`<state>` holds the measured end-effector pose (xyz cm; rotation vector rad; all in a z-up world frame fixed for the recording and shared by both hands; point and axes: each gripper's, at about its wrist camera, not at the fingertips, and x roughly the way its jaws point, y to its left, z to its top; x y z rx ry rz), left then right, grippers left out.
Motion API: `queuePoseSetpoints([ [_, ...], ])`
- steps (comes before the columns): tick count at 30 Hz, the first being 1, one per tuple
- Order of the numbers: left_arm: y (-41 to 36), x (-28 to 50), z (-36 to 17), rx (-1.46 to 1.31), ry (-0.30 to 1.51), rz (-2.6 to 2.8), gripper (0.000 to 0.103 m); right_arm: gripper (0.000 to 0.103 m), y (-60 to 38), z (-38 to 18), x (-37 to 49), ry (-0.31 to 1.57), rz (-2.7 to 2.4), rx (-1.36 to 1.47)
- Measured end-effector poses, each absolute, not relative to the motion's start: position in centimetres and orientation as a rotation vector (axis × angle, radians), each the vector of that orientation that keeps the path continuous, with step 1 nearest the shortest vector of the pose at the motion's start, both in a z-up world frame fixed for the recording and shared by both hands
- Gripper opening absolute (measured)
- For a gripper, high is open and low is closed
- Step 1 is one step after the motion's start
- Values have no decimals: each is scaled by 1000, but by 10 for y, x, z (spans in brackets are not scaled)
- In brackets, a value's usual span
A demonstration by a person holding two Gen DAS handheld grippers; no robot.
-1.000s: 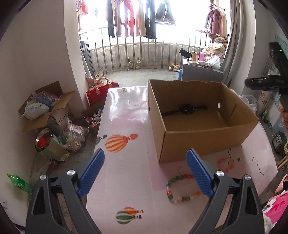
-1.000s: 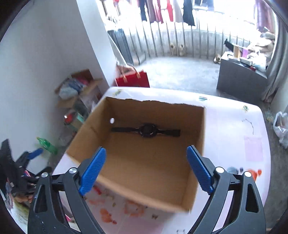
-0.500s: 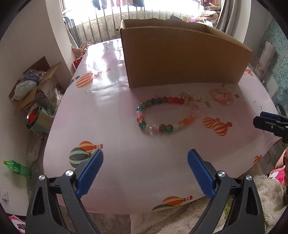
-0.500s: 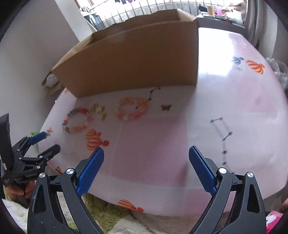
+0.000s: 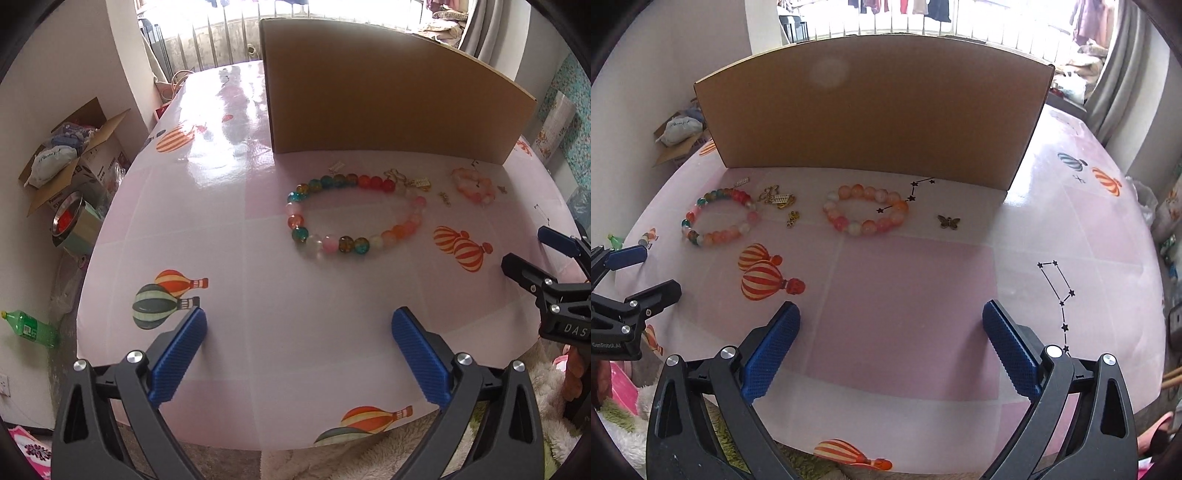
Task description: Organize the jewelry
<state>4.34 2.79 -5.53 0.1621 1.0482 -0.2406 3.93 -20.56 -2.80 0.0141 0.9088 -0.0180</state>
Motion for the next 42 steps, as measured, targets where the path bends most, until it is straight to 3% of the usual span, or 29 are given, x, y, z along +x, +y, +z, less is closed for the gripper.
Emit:
queuePoseSetpoints([
  [21,27,49,-54,155,1071,-232,99,95,-212,-42,45,857,56,154],
  [27,35,48,-30,60,933,-273,97,94,-230,-33,44,851,141,304],
  [33,35,74,-19,37,897,-274,71,74,-225,-30,48,845,255,409],
  [38,27,97,-32,106,943,-236,67,67,-211,-30,57,867,270,390],
  [42,21,91,-48,145,978,-250,56,61,-201,-27,62,870,276,366],
])
